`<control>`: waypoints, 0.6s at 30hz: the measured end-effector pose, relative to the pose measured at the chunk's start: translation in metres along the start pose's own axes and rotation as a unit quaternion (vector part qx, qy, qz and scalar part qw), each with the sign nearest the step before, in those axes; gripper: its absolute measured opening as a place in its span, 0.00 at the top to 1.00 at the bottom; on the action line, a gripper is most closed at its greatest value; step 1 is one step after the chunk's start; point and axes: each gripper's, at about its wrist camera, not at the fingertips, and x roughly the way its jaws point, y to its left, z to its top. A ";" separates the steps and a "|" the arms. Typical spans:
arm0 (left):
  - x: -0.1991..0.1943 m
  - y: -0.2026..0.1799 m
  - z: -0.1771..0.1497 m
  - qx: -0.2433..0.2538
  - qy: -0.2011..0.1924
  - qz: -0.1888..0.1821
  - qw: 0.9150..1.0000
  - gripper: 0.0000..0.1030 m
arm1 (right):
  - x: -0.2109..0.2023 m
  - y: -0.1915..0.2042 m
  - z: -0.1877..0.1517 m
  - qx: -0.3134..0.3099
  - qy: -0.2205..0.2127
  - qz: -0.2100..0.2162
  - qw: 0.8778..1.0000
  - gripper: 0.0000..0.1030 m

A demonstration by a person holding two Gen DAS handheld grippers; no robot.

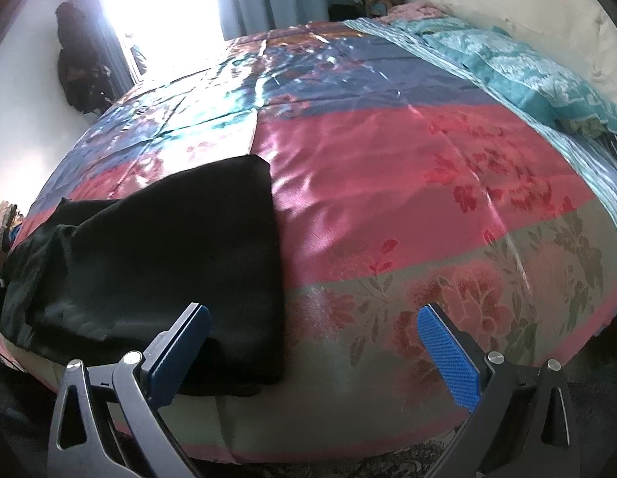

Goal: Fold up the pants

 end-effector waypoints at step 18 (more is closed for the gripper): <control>-0.071 -0.280 -0.115 0.159 0.001 -0.152 0.976 0.88 | -0.015 -0.046 0.002 0.103 -0.030 0.031 0.994 0.00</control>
